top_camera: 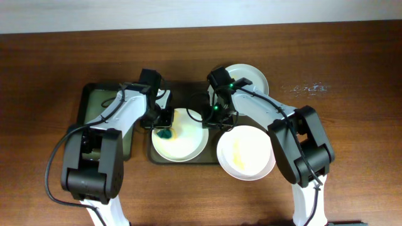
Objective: Clean dirty plates on tray and stack at the side
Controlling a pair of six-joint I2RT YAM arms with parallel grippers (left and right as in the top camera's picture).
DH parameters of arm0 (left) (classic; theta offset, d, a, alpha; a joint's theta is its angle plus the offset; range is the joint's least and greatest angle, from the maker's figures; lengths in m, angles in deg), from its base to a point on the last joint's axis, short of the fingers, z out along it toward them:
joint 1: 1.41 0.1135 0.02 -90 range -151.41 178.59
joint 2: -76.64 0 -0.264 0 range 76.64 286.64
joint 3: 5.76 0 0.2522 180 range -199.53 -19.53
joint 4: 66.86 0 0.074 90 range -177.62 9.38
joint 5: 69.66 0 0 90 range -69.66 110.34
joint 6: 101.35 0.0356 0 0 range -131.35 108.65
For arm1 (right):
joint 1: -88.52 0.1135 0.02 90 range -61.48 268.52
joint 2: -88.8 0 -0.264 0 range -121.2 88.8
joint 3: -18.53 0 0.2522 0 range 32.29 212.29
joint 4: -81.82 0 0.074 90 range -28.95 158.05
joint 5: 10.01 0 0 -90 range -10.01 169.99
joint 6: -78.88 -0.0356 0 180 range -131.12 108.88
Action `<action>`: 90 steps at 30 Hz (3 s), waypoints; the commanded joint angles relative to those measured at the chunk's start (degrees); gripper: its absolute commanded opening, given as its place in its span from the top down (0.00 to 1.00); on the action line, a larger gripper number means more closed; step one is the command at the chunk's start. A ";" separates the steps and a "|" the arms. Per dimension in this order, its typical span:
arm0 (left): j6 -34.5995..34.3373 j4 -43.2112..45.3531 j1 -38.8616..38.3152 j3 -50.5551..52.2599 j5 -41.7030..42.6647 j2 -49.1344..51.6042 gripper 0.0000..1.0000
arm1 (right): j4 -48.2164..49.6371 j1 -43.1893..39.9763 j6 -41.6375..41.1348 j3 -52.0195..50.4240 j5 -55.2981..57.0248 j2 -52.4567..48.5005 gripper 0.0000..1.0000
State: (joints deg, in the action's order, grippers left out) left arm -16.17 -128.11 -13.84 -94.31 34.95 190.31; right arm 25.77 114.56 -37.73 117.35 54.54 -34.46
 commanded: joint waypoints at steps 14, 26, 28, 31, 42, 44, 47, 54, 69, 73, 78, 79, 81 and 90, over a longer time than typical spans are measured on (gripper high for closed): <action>-8.83 16.20 -1.29 2.38 -1.95 0.98 1.00 | 0.70 -1.01 -2.64 -1.29 2.10 -0.94 0.96; -8.46 -3.23 -1.44 2.38 2.23 0.96 1.00 | 0.72 -1.01 -2.64 -1.29 2.10 -0.94 0.96; -5.33 -3.41 -1.44 2.38 11.32 0.96 1.00 | 0.70 -1.01 -2.64 -1.29 2.10 -0.94 0.96; -4.72 -1.64 -1.44 2.38 18.08 0.96 1.00 | 0.70 -1.01 -2.64 -1.29 2.10 -0.94 0.96; -10.64 18.82 -1.44 2.38 -8.00 0.98 1.00 | 0.31 -1.01 -2.67 -1.29 2.08 -0.94 0.96; -14.16 17.97 -1.44 2.38 -19.71 0.96 1.00 | 0.31 -1.01 -2.67 -1.29 2.10 -0.92 0.96; -19.74 13.07 -1.44 2.38 -27.34 0.96 1.00 | 0.31 -1.01 -2.67 -1.29 2.10 -0.94 0.96; -5.22 -2.21 -1.46 2.38 1.36 0.96 1.00 | 0.31 -1.01 -2.64 -1.29 2.10 -0.94 0.96; -9.55 23.10 -1.55 2.38 -15.19 0.96 1.00 | 0.24 -1.01 -2.64 -1.29 2.10 -0.92 0.96; -10.19 27.26 -1.55 2.36 -22.95 0.96 1.00 | 0.17 -0.98 -2.64 -1.29 2.10 -0.92 0.96; -10.21 20.57 -1.55 -2.43 -22.97 0.96 1.00 | 0.02 -0.98 -2.62 -1.29 2.12 -0.94 0.96; -10.21 17.55 -1.55 -4.42 -22.82 0.96 1.00 | 0.02 -0.98 -2.62 -1.29 2.12 -0.94 0.96; -10.19 9.14 -1.40 -10.01 -21.40 0.96 1.00 | 0.04 -1.01 -2.62 -1.29 2.34 -0.94 0.96; -10.14 -14.29 2.12 -27.30 -14.34 0.96 1.00 | -2.45 -0.76 1.55 -0.52 3.04 1.88 0.96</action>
State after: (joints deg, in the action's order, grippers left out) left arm -25.79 -141.04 -13.23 -118.96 18.26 191.40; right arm 25.53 114.04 -40.05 117.26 54.60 -34.40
